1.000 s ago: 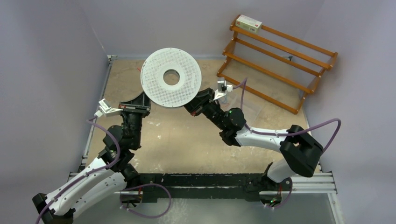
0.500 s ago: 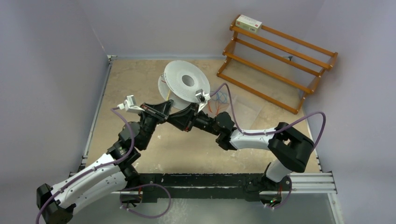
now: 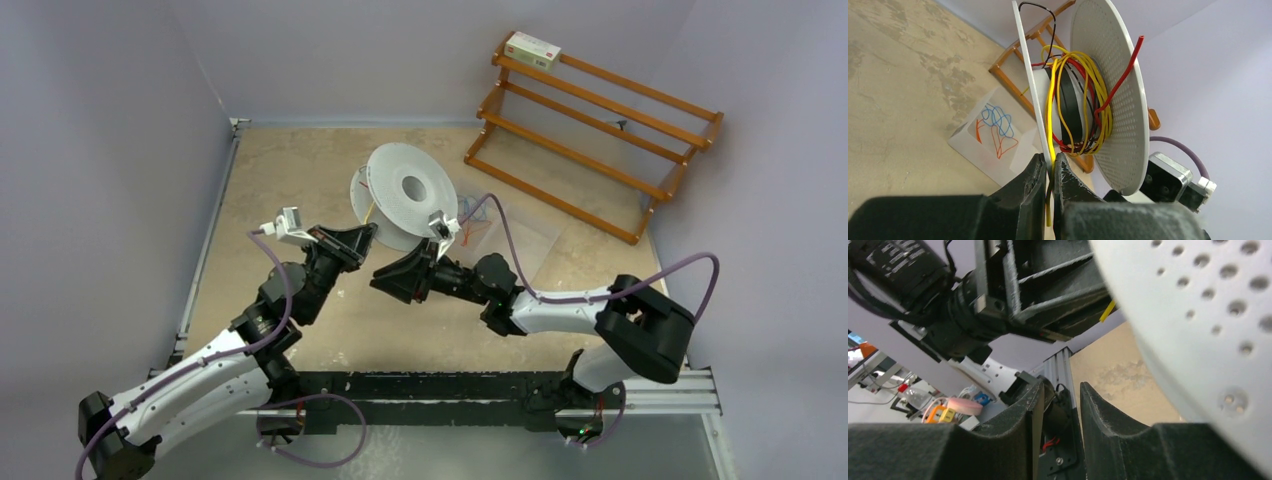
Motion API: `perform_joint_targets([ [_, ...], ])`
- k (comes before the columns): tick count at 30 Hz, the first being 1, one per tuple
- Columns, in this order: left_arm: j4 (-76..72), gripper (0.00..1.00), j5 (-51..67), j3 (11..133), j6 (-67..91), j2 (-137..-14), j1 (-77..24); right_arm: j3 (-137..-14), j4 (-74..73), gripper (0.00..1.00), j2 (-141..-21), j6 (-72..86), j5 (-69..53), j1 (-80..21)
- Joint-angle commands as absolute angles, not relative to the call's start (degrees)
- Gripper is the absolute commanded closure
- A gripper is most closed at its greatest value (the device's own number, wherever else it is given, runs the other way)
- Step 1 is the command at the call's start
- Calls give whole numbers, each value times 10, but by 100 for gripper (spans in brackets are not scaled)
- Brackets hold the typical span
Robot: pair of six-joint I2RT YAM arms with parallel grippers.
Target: Wrap the cables
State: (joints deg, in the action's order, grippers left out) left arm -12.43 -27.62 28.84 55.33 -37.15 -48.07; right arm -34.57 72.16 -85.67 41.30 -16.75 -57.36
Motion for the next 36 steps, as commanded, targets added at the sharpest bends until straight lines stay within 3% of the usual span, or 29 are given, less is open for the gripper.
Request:
perform_joint_targets([
  [1,-178,100,-281,295,528,-358,-483,-315,736,64,-797,393,-195,-571],
  [14,-125,100,-318,344,443,-385,-473,-225,530,58,-587,322,-158,-571],
  [23,-5,100,-372,423,359,-391,-469,-237,304,55,-438,285,-23,-571],
  [29,77,100,-413,473,316,-408,-469,-268,188,53,-407,281,84,-571],
  [36,138,100,-446,514,287,-443,-469,-271,153,51,-401,281,116,-570],
])
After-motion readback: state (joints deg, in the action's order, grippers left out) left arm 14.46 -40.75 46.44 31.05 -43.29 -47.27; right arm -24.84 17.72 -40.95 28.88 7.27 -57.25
